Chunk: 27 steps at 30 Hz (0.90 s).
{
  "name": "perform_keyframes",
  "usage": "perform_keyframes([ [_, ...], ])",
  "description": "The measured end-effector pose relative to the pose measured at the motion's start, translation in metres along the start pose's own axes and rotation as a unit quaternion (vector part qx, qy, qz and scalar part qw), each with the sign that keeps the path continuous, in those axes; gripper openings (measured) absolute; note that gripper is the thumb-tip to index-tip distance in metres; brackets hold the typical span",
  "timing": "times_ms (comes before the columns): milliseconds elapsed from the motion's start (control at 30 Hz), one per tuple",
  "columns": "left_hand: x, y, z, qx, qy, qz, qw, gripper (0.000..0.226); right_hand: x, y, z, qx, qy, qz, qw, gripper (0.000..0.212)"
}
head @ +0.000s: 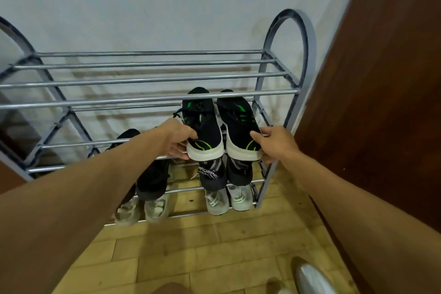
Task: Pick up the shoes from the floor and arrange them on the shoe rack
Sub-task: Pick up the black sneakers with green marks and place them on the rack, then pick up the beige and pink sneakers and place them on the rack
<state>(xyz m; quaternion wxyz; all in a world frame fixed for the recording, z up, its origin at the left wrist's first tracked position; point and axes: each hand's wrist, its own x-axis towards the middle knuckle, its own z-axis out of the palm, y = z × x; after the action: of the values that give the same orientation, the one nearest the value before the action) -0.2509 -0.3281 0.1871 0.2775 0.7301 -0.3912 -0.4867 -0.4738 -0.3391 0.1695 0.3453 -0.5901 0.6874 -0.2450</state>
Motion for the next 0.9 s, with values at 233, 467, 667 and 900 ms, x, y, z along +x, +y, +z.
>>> perform_keyframes([
  [233, -0.048, -0.012, 0.016, -0.089, 0.082, 0.039, 0.992, 0.041, -0.047, 0.006, -0.024, -0.044, -0.033, -0.045, 0.997, 0.039],
  [467, -0.152, -0.05, 0.083, -0.073, 0.012, 0.055, 0.996, 0.025, -0.134, 0.076, -0.049, -0.044, -0.147, 0.034, 0.988, 0.046],
  [667, -0.221, -0.102, 0.148, 0.091, -0.156, 0.044, 0.983, 0.023, -0.194, 0.149, -0.062, -0.044, -0.181, 0.101, 0.977, 0.053],
  [900, -0.245, -0.169, 0.214, 0.31, -0.222, 0.085, 0.921, 0.017, -0.254, 0.255, -0.04, -0.079, -0.21, 0.17, 0.96, 0.051],
])
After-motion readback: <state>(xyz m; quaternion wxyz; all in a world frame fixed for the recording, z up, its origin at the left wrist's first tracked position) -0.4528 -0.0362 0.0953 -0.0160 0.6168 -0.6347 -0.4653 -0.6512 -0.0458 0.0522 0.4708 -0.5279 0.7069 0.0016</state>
